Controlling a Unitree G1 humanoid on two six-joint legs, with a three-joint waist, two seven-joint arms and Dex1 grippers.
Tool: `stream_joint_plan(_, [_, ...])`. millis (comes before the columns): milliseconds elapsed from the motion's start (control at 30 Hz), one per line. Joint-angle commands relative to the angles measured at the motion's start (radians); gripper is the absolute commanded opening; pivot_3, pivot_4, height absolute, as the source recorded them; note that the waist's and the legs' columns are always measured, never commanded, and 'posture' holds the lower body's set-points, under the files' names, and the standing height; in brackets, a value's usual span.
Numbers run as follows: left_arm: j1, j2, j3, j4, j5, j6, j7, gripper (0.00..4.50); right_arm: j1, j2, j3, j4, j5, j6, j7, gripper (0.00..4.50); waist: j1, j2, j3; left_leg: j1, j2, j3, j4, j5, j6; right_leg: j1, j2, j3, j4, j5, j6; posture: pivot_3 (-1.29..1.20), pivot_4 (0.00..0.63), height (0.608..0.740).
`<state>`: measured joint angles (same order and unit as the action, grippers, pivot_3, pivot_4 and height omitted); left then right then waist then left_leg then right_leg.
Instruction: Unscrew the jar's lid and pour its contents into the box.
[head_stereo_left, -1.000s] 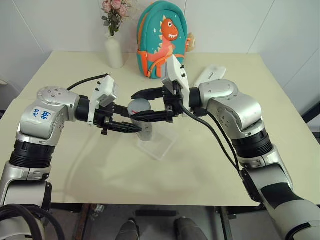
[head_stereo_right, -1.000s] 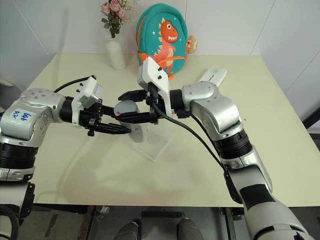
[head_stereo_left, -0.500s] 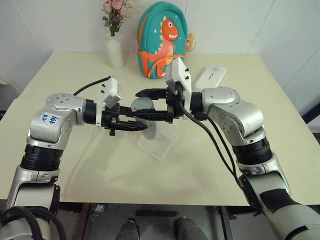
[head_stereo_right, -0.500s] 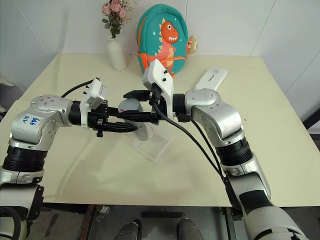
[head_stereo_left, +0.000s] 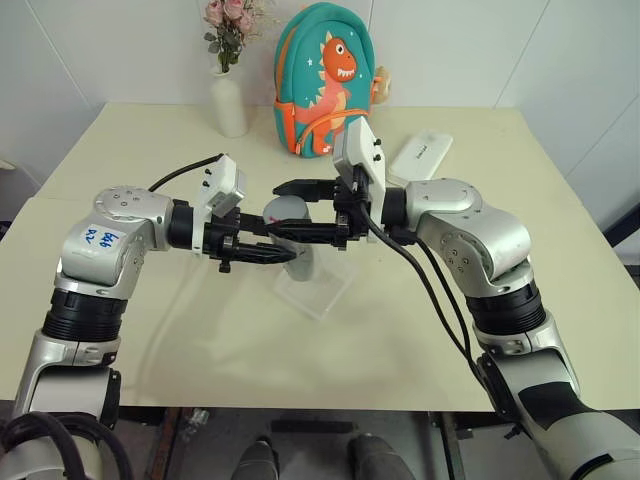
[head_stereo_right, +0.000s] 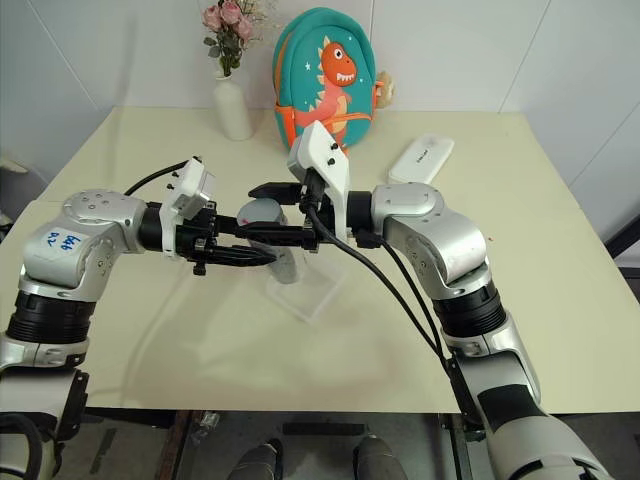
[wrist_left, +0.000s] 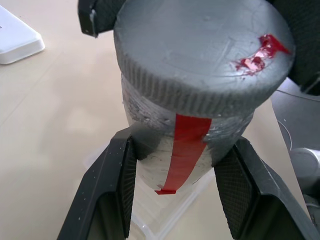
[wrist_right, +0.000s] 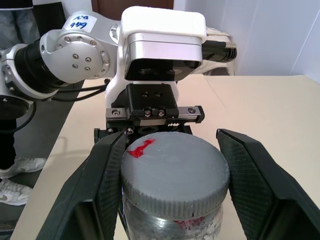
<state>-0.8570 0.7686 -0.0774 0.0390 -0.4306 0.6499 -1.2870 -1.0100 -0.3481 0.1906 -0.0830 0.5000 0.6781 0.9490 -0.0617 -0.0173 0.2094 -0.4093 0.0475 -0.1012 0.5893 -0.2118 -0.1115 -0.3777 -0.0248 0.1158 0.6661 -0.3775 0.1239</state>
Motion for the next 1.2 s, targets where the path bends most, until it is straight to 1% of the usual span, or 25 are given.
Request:
stream_joint_plan(33, [0.002,0.034,-0.042,-0.046,-0.009,0.014,-0.072,1.89,-0.064,-0.009,-0.047,-0.019,0.006,-0.040,0.009,2.56,0.000,0.000,0.000,0.000,0.000,0.000,0.000,0.000,0.000,0.000,0.000,0.000,0.000,0.000,0.000,0.00,0.150,0.740])
stream_joint_plan(400, [0.003,0.084,-0.078,-0.063,-0.010,0.032,-0.122,1.89,-0.103,-0.038,-0.044,0.043,-0.035,-0.097,0.068,2.56,0.000,0.000,0.000,0.000,0.000,0.000,0.000,0.000,0.000,0.000,0.000,0.000,0.000,0.000,0.000,0.00,0.150,0.740])
stream_joint_plan(633, [-0.021,0.140,-0.109,-0.065,-0.011,0.044,-0.181,1.89,-0.135,-0.055,-0.042,0.093,-0.051,-0.138,0.100,2.56,-0.002,0.000,0.001,0.000,0.000,0.000,-0.001,0.000,0.000,0.000,0.000,0.000,-0.001,0.000,0.000,0.00,0.150,0.740])
stream_joint_plan(900, [-0.019,0.145,-0.114,-0.075,-0.015,0.049,-0.185,1.89,-0.166,-0.060,-0.045,0.139,-0.064,-0.180,0.111,2.56,-0.002,0.000,0.001,0.000,0.000,0.000,-0.001,0.000,0.000,0.000,0.000,0.000,-0.001,0.000,0.000,0.00,0.150,0.740])
stream_joint_plan(1200, [-0.008,0.141,-0.111,-0.084,-0.026,0.065,-0.184,1.89,-0.204,-0.052,-0.069,0.194,-0.054,-0.202,0.078,2.56,-0.003,0.000,0.001,0.000,0.000,0.000,-0.001,0.000,0.000,0.000,0.000,0.000,-0.002,0.000,0.000,0.00,0.150,0.740])
